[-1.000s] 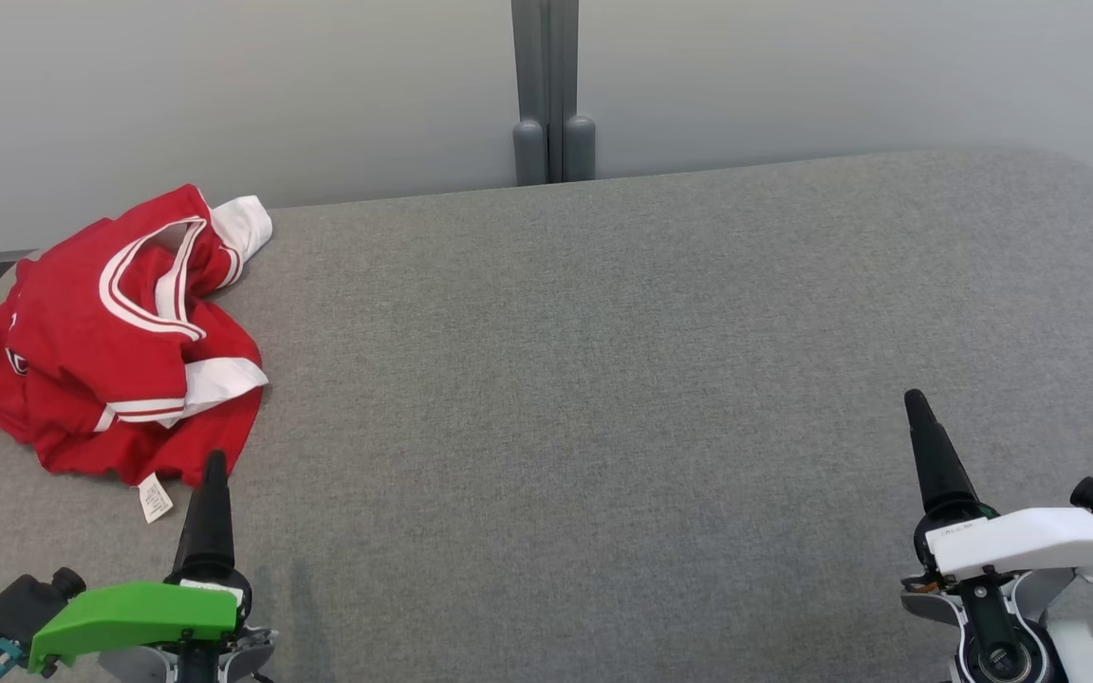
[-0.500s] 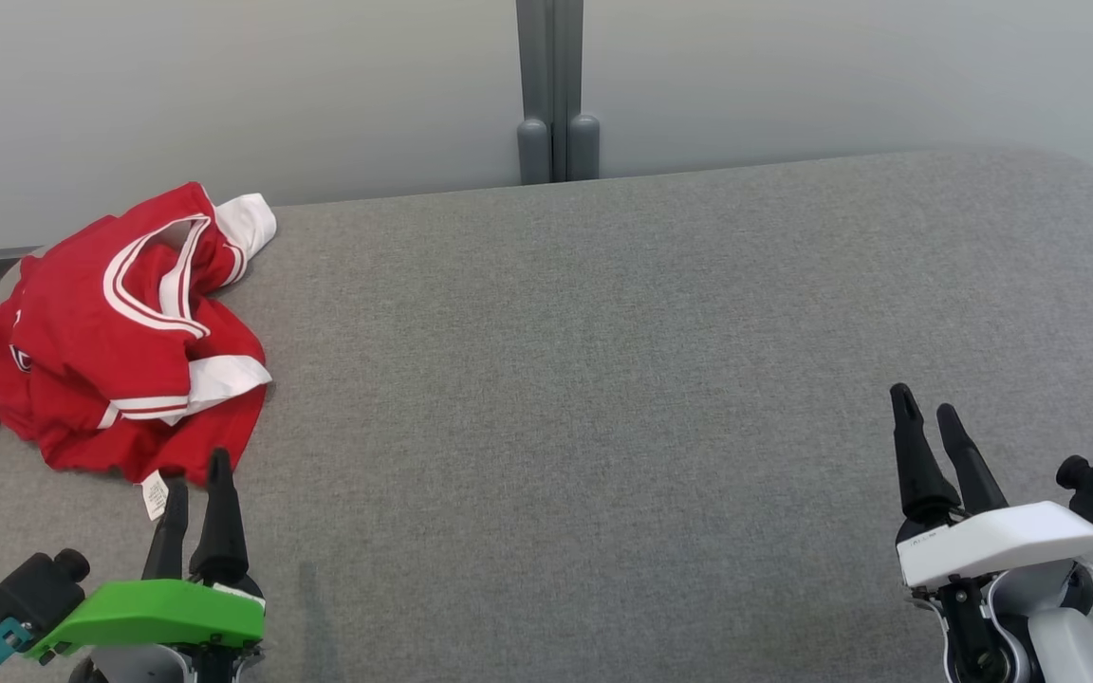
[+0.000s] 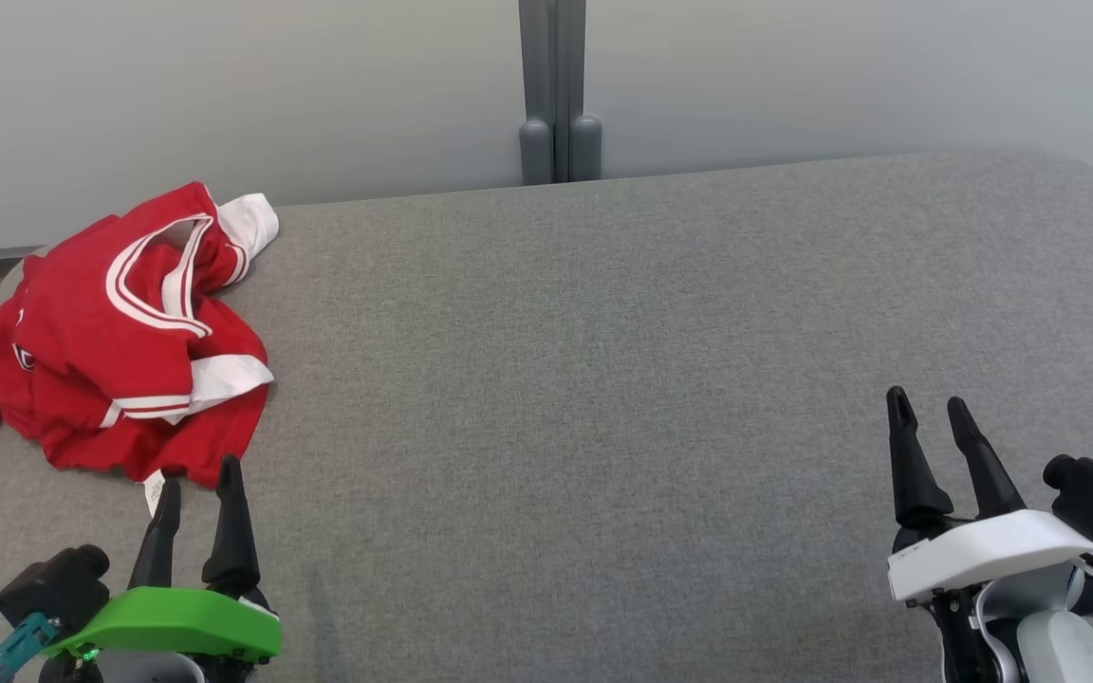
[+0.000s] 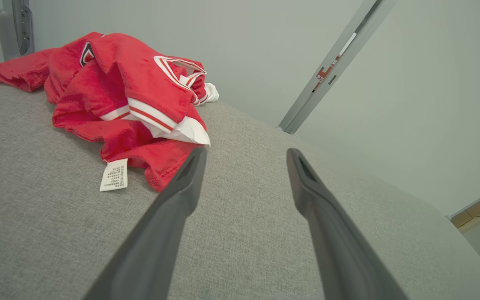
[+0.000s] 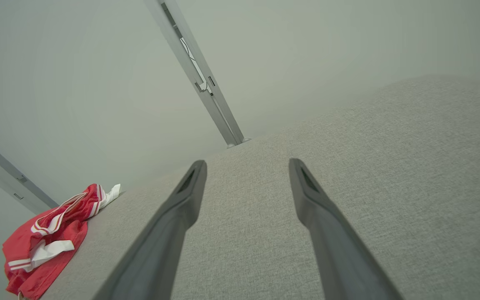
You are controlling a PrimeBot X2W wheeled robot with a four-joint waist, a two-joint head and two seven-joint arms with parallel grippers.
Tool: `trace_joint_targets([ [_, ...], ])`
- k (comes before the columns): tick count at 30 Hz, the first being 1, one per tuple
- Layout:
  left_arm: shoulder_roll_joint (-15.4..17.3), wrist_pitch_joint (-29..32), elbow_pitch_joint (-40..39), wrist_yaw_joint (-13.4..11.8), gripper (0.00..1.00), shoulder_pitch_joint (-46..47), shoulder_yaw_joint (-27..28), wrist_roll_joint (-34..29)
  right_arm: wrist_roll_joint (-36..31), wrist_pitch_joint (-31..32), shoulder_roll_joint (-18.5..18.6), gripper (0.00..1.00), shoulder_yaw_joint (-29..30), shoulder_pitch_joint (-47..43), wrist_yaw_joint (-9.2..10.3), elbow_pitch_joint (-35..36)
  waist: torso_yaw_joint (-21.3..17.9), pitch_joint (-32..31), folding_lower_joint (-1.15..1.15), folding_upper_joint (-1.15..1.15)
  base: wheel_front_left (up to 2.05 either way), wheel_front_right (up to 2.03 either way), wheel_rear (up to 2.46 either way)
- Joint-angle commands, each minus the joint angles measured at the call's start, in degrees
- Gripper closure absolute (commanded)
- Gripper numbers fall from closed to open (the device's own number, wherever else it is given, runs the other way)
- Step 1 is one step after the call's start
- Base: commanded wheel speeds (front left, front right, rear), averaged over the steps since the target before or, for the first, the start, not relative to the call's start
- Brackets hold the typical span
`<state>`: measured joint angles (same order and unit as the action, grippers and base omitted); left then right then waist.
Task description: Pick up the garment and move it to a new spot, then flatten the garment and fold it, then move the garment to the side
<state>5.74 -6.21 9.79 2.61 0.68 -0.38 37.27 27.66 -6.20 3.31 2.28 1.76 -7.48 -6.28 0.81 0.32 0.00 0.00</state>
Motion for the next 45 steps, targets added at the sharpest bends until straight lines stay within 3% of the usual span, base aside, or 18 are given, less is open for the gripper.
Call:
trace_joint_targets([
  [1, 0.82, -0.62, -0.68, -0.33, 0.00, 0.20, -0.26, -2.18, -2.13, -0.68, 0.39, 0.00, -0.14, 0.30, -0.01, 1.04, 0.02, 0.04, 0.00, 0.00, 0.00, 0.00, 0.00],
  [21, 2.06, -3.66, -0.62, -1.20, 0.00, -1.03, -0.97, -13.47, -14.37, -3.70, 0.47, 0.00, 0.67, -0.93, -0.01, 1.34, 0.60, 0.04, 0.00, 0.00, 0.00, 0.00, 0.00],
  [45, 1.43, -6.65, 0.23, 0.61, 0.00, -2.55, 1.27, -24.18, -25.79, -6.76, 0.45, 0.00, 2.45, -2.32, -0.01, 1.19, 0.66, -0.31, 0.00, 0.00, 0.00, 0.00, 0.00],
])
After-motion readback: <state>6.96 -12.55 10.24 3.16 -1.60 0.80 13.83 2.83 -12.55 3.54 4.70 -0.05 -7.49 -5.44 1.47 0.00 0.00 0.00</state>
